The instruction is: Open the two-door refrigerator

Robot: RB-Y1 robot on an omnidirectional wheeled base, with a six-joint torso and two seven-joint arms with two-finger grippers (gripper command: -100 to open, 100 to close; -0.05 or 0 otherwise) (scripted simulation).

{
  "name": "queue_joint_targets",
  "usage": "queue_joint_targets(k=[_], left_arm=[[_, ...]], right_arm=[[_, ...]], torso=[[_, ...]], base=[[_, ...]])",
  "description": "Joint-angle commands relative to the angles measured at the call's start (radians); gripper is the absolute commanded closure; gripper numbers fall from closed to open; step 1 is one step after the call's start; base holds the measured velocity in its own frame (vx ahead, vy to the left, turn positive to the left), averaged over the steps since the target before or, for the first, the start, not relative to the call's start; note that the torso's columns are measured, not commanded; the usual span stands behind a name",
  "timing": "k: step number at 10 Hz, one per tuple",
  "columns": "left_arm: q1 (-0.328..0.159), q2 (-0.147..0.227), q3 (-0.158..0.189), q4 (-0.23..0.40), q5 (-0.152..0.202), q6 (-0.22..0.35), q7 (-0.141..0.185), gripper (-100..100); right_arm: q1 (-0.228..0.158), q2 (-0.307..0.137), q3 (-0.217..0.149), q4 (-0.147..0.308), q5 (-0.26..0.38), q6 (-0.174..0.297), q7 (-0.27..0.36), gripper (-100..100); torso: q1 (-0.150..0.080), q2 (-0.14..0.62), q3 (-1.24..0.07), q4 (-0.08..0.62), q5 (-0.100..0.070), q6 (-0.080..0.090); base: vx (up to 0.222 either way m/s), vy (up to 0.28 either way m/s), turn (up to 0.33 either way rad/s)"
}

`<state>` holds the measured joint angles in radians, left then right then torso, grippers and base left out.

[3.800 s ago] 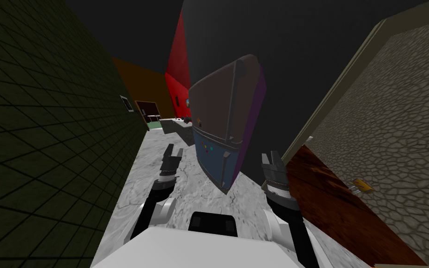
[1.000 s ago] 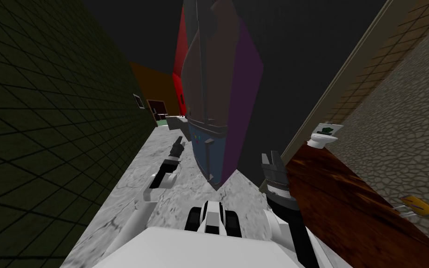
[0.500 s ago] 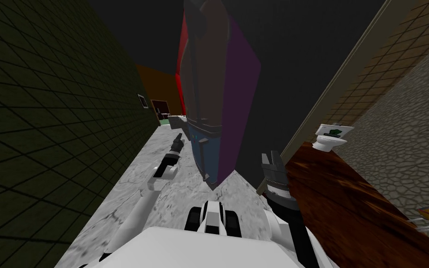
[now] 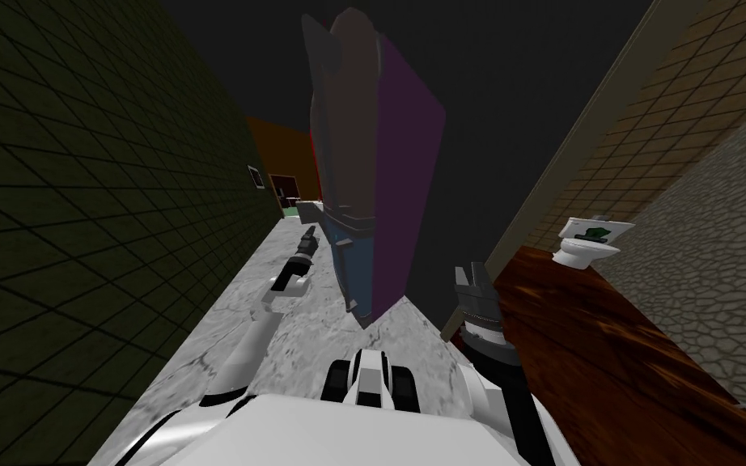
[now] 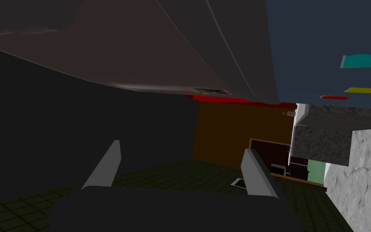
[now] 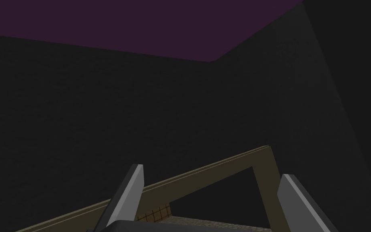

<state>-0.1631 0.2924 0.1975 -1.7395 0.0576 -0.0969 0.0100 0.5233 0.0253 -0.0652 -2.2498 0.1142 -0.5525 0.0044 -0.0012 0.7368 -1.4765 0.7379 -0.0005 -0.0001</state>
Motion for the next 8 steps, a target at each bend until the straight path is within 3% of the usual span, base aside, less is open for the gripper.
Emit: queue_joint_targets(k=[1, 2, 4, 8], left_arm=[[-0.071, 0.013, 0.022, 0.062, 0.01, 0.038, -0.002, -100], [-0.075, 0.013, 0.022, 0.062, 0.01, 0.038, -0.002, -100], [-0.144, 0.04, 0.052, 0.129, 0.026, 0.093, -0.001, -100], [-0.235, 0.068, 0.082, 0.202, 0.042, 0.145, 0.001, -100]], right_arm=[[0.0, 0.0, 0.0, 0.0, 0.0, 0.0, 0.0, 0], [0.0, 0.0, 0.0, 0.0, 0.0, 0.0, 0.0, 0], [0.0, 0.0, 0.0, 0.0, 0.0, 0.0, 0.0, 0], [0.0, 0.0, 0.0, 0.0, 0.0, 0.0, 0.0, 0]], torso=[[0.002, 0.0, 0.0, 0.0, 0.001, 0.0], [0.002, 0.001, 0.001, 0.0, 0.001, 0.0], [0.002, 0.0, 0.0, 0.0, 0.001, 0.0], [0.0, 0.003, 0.002, 0.001, 0.0, 0.0]], base=[[-0.026, -0.164, 0.052], [-0.021, -0.127, 0.039], [0.006, -0.177, 0.097], [-0.028, -0.169, 0.061]])
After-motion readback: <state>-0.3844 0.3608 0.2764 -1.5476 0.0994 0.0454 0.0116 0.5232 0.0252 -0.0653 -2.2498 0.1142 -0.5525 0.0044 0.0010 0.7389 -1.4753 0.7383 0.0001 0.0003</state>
